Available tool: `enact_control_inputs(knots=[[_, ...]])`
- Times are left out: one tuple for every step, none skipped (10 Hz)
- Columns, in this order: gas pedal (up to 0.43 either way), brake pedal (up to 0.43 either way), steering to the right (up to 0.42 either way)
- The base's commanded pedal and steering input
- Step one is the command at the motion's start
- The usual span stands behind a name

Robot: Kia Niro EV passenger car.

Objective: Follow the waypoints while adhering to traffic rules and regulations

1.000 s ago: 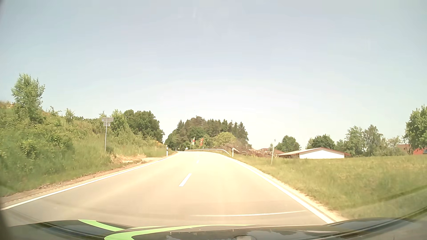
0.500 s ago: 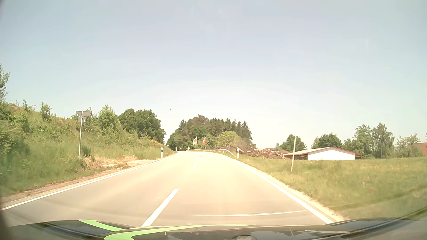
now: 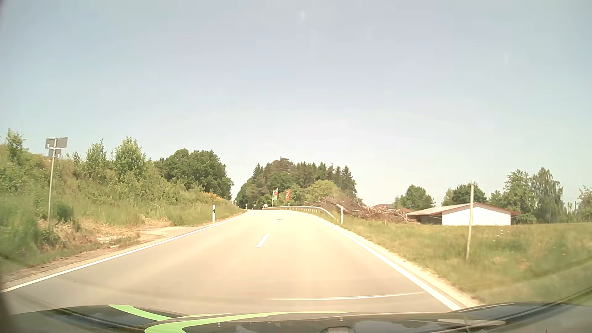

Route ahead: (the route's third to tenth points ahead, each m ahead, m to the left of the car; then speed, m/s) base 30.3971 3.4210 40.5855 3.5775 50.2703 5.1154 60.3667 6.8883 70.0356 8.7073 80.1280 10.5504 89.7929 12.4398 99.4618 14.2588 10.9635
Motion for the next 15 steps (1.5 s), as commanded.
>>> enact_control_inputs(knots=[[0.531, 0.0, -0.014], [0.531, 0.0, -0.014], [0.531, 0.0, -0.015], [0.531, 0.0, -0.015], [0.531, 0.0, -0.015], [0.531, 0.0, -0.015], [0.531, 0.0, -0.015], [0.531, 0.0, -0.015], [0.531, 0.0, -0.015], [0.52, 0.0, -0.015], [0.52, 0.0, -0.015], [0.52, 0.0, -0.014], [0.52, 0.0, -0.014], [0.52, 0.0, -0.012], [0.512, 0.0, -0.011]])
